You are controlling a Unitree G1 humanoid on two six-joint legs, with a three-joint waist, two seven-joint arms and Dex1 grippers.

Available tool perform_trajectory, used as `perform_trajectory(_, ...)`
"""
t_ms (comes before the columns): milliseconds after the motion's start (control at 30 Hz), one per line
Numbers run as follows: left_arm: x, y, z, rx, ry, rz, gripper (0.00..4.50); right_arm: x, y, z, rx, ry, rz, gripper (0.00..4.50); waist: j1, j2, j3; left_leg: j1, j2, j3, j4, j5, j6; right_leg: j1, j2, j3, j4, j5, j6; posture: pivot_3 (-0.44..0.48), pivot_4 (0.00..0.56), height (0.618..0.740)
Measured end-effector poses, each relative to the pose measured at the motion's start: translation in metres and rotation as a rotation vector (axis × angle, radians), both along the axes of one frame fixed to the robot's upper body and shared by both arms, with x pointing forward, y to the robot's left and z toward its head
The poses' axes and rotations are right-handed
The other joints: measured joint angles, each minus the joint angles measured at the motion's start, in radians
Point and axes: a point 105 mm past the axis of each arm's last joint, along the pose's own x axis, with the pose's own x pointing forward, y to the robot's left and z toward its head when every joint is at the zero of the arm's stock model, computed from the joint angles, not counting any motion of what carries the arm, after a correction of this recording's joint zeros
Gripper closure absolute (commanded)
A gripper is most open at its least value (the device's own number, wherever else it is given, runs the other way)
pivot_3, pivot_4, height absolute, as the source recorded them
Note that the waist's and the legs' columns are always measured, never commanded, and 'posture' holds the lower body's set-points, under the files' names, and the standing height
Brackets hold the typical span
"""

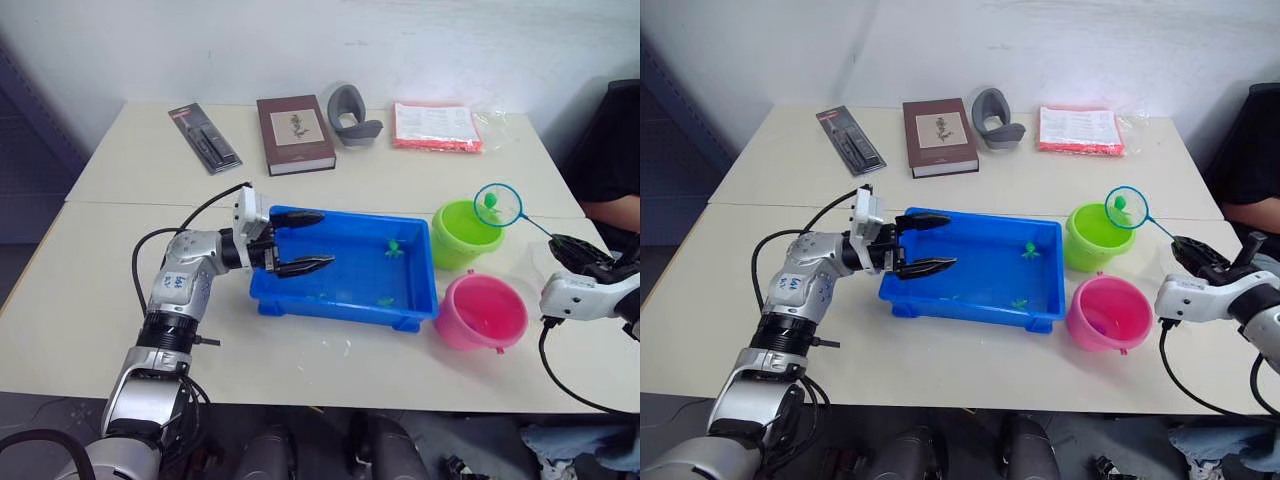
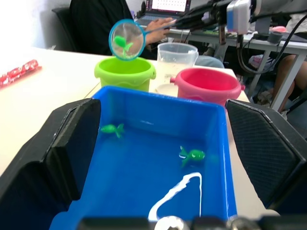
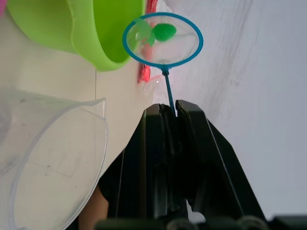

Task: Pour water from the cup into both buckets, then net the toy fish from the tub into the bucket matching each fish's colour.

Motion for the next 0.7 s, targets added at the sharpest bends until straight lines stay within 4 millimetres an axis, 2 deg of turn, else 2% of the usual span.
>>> perform_trajectory(133, -0.001, -0.001, -0.001, 0.0, -0.01, -0.013, 0.04, 0.0, 0.001, -0.005, -0.078, 0.026, 0.037, 4.5, 0.001, 0.0, 0.0, 0.0, 0.0, 0.0, 0.0, 0.0, 0.0, 0.0, 0.0, 0.002, 0.0, 0.0, 0.0, 0.0, 0.15, 0.74)
perform_trajectory(300, -0.003, -0.003, -0.002, -0.001, -0.015, -0.031, 0.04, 0.0, 0.002, -0.017, -0.085, 0.075, 0.061, 4.5, 0.001, 0.0, 0.0, 0.0, 0.0, 0.0, 0.0, 0.0, 0.0, 0.0, 0.0, 0.004, 0.0, 0.0, 0.0, 0.0, 0.15, 0.74)
perform_trajectory(467, -0.004, -0.003, -0.001, 0.0, -0.022, -0.036, 0.04, 0.002, -0.003, -0.01, -0.096, 0.053, 0.038, 4.5, 0.001, 0.0, 0.0, 0.0, 0.0, 0.0, 0.0, 0.0, 0.0, 0.0, 0.0, 0.006, 0.0, 0.0, 0.0, 0.0, 0.15, 0.74)
perform_trajectory(700, -0.005, -0.006, 0.003, -0.002, -0.032, -0.036, 0.04, 0.0, 0.005, -0.001, -0.102, 0.001, 0.094, 4.5, 0.001, 0.0, 0.0, 0.0, 0.0, 0.0, 0.0, 0.0, 0.0, 0.0, 0.0, 0.008, 0.0, 0.0, 0.0, 0.0, 0.15, 0.74)
